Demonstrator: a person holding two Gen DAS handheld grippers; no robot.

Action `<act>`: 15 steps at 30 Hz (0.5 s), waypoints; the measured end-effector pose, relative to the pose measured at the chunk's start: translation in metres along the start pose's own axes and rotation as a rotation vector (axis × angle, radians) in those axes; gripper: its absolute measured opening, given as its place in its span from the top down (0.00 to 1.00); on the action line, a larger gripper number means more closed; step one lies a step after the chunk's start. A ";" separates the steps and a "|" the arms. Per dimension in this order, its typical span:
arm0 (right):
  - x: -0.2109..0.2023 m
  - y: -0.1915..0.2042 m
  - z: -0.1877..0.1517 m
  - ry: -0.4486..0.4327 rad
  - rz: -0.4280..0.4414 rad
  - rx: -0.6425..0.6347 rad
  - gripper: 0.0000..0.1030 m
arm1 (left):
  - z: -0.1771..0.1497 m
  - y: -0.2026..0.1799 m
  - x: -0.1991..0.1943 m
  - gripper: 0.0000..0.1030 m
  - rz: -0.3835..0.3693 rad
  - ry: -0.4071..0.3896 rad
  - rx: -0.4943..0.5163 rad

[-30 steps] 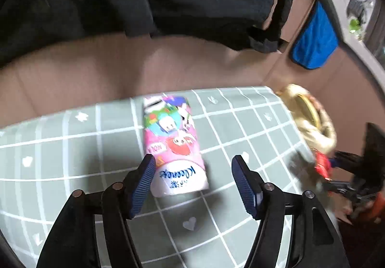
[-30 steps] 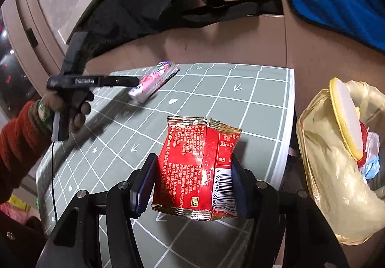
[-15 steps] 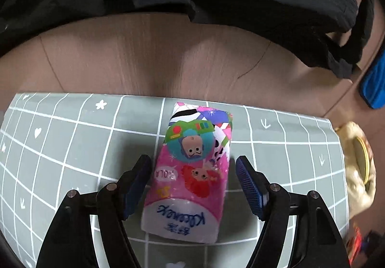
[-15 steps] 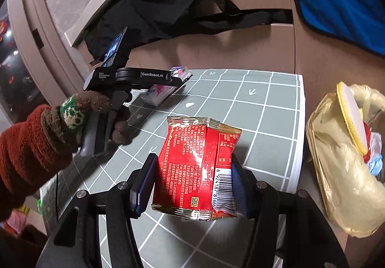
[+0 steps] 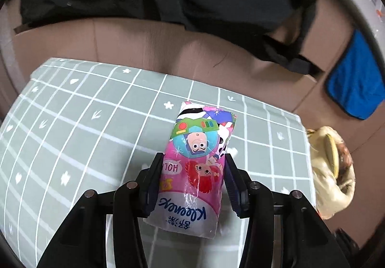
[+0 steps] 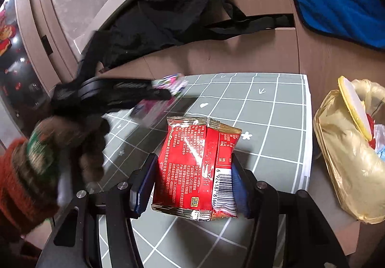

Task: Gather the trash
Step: 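Carry the packets and tissue pack over the bin and open both tools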

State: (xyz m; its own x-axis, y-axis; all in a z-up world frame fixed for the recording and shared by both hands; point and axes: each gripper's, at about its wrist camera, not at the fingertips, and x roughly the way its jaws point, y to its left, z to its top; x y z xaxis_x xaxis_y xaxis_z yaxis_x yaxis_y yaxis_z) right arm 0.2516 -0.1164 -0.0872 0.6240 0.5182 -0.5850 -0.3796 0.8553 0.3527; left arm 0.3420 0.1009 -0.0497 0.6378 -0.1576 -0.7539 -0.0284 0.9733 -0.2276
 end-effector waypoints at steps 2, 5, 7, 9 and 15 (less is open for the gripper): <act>-0.002 -0.006 0.000 -0.004 0.011 0.019 0.48 | -0.007 -0.006 -0.014 0.53 -0.007 -0.030 -0.027; -0.009 -0.014 0.005 -0.020 -0.005 0.018 0.48 | -0.018 -0.027 -0.031 0.53 -0.024 -0.079 -0.040; -0.021 -0.020 0.012 -0.045 -0.012 0.012 0.48 | -0.023 -0.043 -0.043 0.53 -0.018 -0.121 -0.036; -0.034 -0.026 0.021 -0.068 -0.030 -0.005 0.48 | -0.021 -0.054 -0.056 0.53 -0.024 -0.155 -0.029; -0.098 -0.063 0.068 -0.175 -0.150 -0.043 0.48 | -0.013 -0.120 -0.106 0.53 -0.086 -0.329 0.076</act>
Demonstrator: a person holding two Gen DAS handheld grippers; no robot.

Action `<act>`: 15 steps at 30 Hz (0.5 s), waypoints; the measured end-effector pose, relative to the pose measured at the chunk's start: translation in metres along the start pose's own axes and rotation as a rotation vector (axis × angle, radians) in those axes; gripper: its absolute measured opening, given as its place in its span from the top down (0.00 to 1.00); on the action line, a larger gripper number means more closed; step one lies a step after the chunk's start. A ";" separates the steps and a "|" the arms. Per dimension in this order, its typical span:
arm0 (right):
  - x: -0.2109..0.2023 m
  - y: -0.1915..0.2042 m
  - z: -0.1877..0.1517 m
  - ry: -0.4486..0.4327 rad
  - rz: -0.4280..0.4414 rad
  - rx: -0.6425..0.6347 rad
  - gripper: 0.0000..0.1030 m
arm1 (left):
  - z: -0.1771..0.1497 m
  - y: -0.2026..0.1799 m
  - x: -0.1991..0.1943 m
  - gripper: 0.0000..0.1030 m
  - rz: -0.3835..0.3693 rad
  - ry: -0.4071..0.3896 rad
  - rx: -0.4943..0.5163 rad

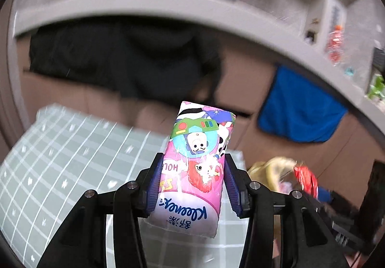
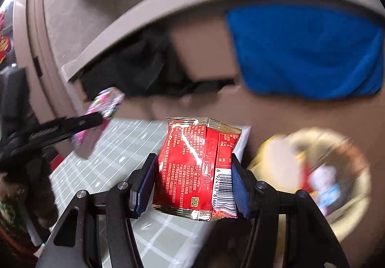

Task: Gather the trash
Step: 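Carry the packets and tissue pack over the bin and open both tools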

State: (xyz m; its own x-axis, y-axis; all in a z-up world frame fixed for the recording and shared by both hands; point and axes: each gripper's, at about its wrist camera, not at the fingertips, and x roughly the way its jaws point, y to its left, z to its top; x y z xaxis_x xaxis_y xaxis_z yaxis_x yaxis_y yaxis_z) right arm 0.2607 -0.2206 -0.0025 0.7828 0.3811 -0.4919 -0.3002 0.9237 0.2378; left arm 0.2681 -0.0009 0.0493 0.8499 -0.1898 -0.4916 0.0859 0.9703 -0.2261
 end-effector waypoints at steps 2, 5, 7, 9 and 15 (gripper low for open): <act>-0.018 -0.016 0.016 -0.033 -0.043 -0.008 0.48 | 0.008 -0.018 -0.006 0.53 -0.030 -0.039 0.023; -0.042 -0.036 0.037 -0.071 -0.131 -0.038 0.48 | 0.015 -0.052 -0.006 0.53 -0.067 -0.078 0.069; -0.053 -0.045 0.045 -0.081 -0.161 -0.048 0.48 | 0.015 -0.072 -0.003 0.53 -0.103 -0.087 0.072; -0.063 -0.052 0.051 -0.091 -0.196 -0.064 0.48 | 0.014 -0.087 0.001 0.53 -0.121 -0.093 0.077; -0.078 -0.064 0.054 -0.101 -0.265 -0.103 0.48 | 0.003 -0.118 0.011 0.53 -0.152 -0.066 0.100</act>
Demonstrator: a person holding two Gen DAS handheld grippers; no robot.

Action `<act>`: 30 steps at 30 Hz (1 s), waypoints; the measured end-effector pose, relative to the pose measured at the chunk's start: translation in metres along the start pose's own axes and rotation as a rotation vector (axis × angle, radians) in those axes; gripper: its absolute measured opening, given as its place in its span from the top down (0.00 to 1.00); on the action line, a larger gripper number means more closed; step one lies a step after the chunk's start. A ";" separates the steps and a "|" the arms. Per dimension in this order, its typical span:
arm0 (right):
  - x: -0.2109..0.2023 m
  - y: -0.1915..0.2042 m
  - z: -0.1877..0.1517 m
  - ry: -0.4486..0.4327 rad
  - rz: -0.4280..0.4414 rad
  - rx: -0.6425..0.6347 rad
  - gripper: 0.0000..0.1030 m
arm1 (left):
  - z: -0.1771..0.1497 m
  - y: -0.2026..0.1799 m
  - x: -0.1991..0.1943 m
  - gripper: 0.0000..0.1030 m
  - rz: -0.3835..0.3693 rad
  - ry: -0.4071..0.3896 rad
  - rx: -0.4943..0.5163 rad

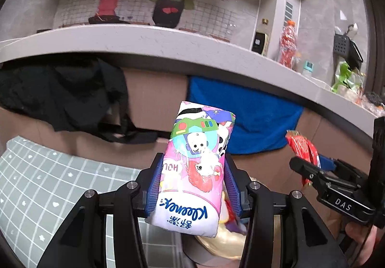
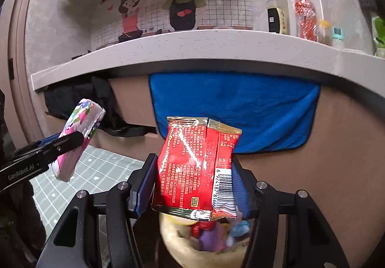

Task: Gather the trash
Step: 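Carry the packets and tissue pack over the bin and open both tools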

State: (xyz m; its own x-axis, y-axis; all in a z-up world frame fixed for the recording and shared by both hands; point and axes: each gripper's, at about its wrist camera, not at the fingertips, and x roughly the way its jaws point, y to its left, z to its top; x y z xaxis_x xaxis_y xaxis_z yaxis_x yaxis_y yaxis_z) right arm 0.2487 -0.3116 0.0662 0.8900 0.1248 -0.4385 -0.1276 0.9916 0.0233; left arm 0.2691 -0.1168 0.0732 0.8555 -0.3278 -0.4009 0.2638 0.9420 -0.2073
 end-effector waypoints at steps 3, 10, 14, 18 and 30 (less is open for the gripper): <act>0.001 -0.007 -0.005 0.001 -0.007 0.006 0.48 | -0.007 -0.006 0.006 0.53 -0.008 0.014 0.010; -0.003 -0.022 -0.014 -0.012 -0.009 0.032 0.48 | -0.015 -0.020 0.011 0.53 -0.018 0.010 0.044; -0.003 -0.029 -0.014 -0.020 -0.015 0.057 0.48 | -0.017 -0.025 0.018 0.53 -0.020 0.024 0.050; 0.000 -0.034 -0.018 -0.020 -0.019 0.068 0.48 | -0.020 -0.028 0.028 0.53 -0.028 0.038 0.053; 0.023 -0.055 -0.030 0.009 -0.012 0.116 0.48 | -0.039 -0.034 0.071 0.53 -0.048 0.116 0.039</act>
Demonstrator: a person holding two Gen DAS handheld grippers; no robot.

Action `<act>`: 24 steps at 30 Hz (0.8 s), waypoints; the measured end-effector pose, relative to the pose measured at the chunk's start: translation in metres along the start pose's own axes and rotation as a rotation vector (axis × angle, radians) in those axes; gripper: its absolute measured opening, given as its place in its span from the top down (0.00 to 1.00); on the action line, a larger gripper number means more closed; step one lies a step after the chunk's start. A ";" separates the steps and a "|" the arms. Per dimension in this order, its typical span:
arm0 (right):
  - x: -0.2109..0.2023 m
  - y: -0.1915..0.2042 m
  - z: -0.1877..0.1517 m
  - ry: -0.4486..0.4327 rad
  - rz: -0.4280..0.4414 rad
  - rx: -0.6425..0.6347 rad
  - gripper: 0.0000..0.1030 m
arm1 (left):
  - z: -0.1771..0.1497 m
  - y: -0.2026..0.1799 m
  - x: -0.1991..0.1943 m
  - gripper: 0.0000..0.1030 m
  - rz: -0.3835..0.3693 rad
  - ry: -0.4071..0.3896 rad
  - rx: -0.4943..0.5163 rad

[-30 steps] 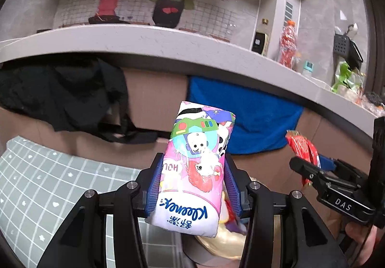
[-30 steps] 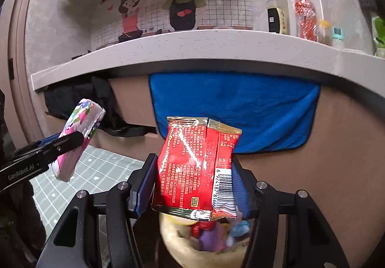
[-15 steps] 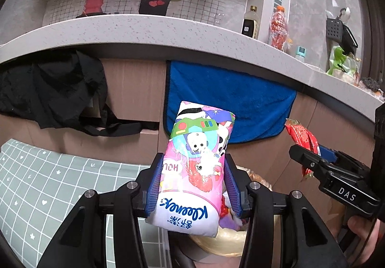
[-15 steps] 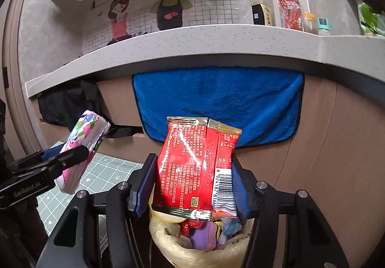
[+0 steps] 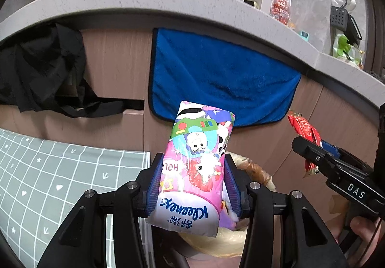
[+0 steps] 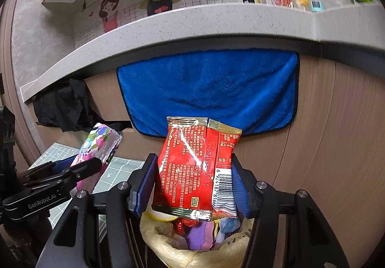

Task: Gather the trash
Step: 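Carry the packets and tissue pack over the bin and open both tools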

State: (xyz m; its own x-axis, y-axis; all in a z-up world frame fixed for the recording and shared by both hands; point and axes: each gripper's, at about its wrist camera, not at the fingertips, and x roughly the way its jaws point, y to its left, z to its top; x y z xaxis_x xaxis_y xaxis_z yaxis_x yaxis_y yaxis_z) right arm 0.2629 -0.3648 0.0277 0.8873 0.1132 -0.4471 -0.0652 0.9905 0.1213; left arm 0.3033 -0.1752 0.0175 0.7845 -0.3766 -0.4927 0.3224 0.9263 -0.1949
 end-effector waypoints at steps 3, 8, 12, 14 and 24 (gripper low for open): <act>0.008 -0.006 -0.005 0.016 0.003 0.021 0.48 | -0.002 -0.004 0.011 0.53 -0.002 0.014 0.003; 0.023 -0.012 -0.013 0.046 0.007 0.030 0.48 | -0.005 -0.011 0.025 0.53 -0.004 0.032 0.024; 0.033 -0.018 -0.017 0.064 0.005 0.037 0.48 | -0.008 -0.013 0.036 0.53 -0.001 0.051 0.031; 0.037 -0.021 -0.018 0.068 0.004 0.042 0.48 | -0.010 -0.013 0.041 0.53 0.001 0.058 0.033; 0.056 -0.029 -0.026 0.105 -0.004 0.058 0.47 | -0.019 -0.013 0.067 0.53 0.010 0.098 0.041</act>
State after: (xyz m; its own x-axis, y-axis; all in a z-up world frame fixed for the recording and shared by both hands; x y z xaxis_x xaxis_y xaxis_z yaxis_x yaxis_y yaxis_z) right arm 0.3023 -0.3848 -0.0234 0.8346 0.1198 -0.5376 -0.0323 0.9850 0.1693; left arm 0.3416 -0.2126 -0.0295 0.7329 -0.3630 -0.5754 0.3376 0.9283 -0.1556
